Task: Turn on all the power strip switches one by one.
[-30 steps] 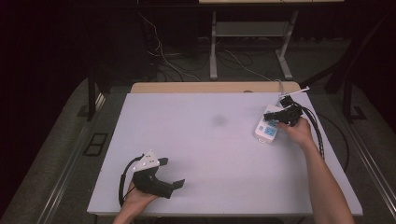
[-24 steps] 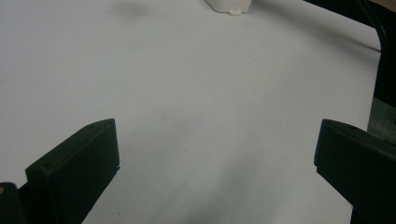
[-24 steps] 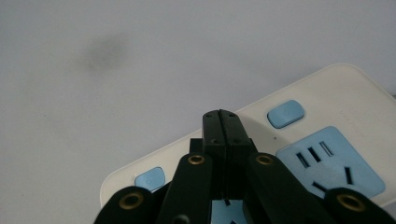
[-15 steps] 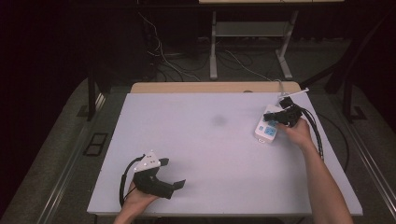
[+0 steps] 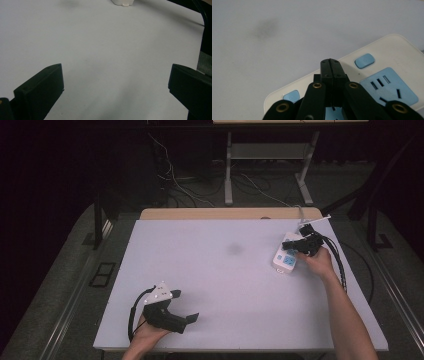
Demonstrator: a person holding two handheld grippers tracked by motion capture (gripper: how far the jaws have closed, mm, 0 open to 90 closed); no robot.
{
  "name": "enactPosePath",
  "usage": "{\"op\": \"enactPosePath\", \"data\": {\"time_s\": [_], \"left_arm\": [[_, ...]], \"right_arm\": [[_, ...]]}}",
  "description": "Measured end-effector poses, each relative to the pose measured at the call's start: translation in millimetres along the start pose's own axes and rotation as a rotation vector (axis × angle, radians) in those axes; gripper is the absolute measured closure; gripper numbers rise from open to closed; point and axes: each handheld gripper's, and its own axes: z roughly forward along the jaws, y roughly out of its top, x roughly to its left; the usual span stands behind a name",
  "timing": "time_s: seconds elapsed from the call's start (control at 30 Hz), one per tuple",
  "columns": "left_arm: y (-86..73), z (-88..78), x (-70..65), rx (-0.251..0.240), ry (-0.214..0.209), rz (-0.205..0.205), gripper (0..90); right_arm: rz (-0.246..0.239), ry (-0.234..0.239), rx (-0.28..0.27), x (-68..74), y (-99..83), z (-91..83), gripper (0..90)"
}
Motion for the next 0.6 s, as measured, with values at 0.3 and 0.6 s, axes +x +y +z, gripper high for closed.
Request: {"op": "enactPosePath", "data": {"time_s": [0.3,0.6], "left_arm": [[-0.1,-0.2,-0.7,-0.001,0.001,-0.001,0.0],[0.0,-1.4,0.0,-0.005,0.002,-0.004,0.0]], "right_arm": [[0.014,0.001,-0.008,-0.3,-1.4,0.2,90.0],[0.017,0.0,-0.011,0.2,-2.5,0.2,90.0]]}}
